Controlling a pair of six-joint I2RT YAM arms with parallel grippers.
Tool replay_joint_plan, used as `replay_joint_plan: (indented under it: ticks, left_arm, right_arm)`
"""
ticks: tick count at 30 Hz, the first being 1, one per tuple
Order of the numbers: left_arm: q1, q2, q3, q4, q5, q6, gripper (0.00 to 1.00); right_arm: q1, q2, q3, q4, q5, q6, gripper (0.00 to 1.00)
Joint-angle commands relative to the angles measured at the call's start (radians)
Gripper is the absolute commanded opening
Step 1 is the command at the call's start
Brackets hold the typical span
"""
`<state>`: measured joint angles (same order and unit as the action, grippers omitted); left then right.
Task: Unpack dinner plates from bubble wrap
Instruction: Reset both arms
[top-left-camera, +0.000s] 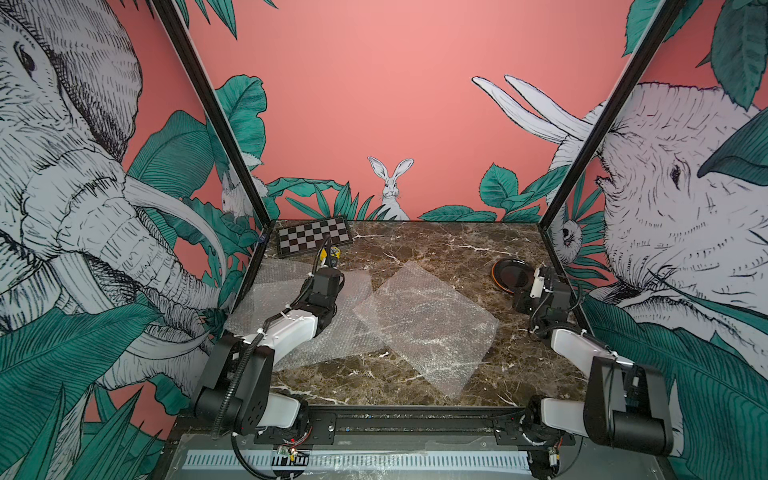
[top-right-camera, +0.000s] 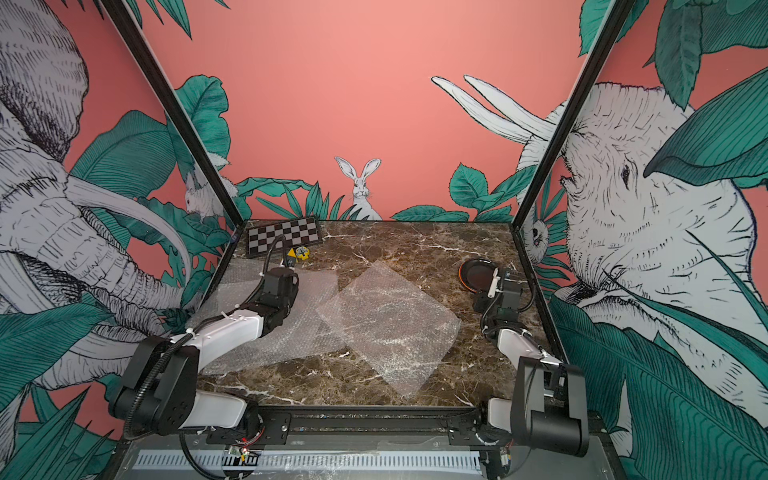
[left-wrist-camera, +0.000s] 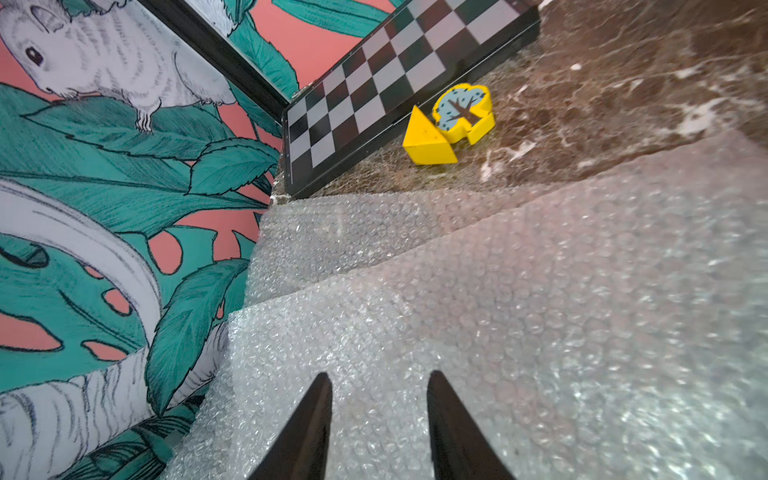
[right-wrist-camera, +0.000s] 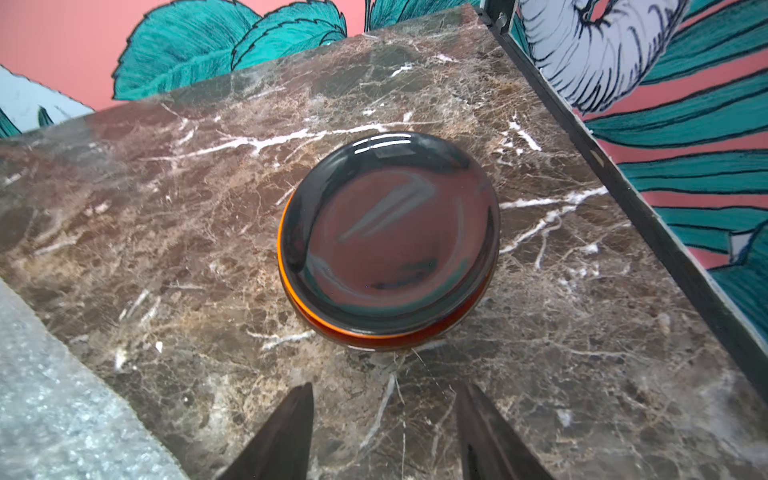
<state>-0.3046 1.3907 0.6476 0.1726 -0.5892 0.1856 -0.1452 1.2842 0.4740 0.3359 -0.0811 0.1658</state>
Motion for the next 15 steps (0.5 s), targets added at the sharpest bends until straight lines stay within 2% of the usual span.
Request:
replay_joint_plan:
  ticks: [1,5,8,11,15]
  left_arm:
    - [0.035,-0.027,-0.037,0.068,0.053,0.007,0.44]
    - [0.083,-0.038,-0.105,0.143,0.076,-0.028,0.53]
    - [0.135,-0.045,-0.138,0.179,0.156,-0.065,0.64]
    - [0.171,-0.044,-0.158,0.224,0.21,-0.077,0.81]
    - [0.226,-0.059,-0.178,0.257,0.327,-0.1,0.85]
  right_arm:
    - [0.015,-0.007,-0.03,0.114,0.051,-0.045,0.59]
    - [0.023,0.011,-0.046,0.143,0.052,-0.055,0.59]
    - [0.026,0.011,-0.073,0.2,0.049,-0.062,0.59]
    - [0.027,0.003,-0.092,0.237,0.043,-0.067,0.61]
    - [0.028,0.004,-0.123,0.317,0.025,-0.068,0.62]
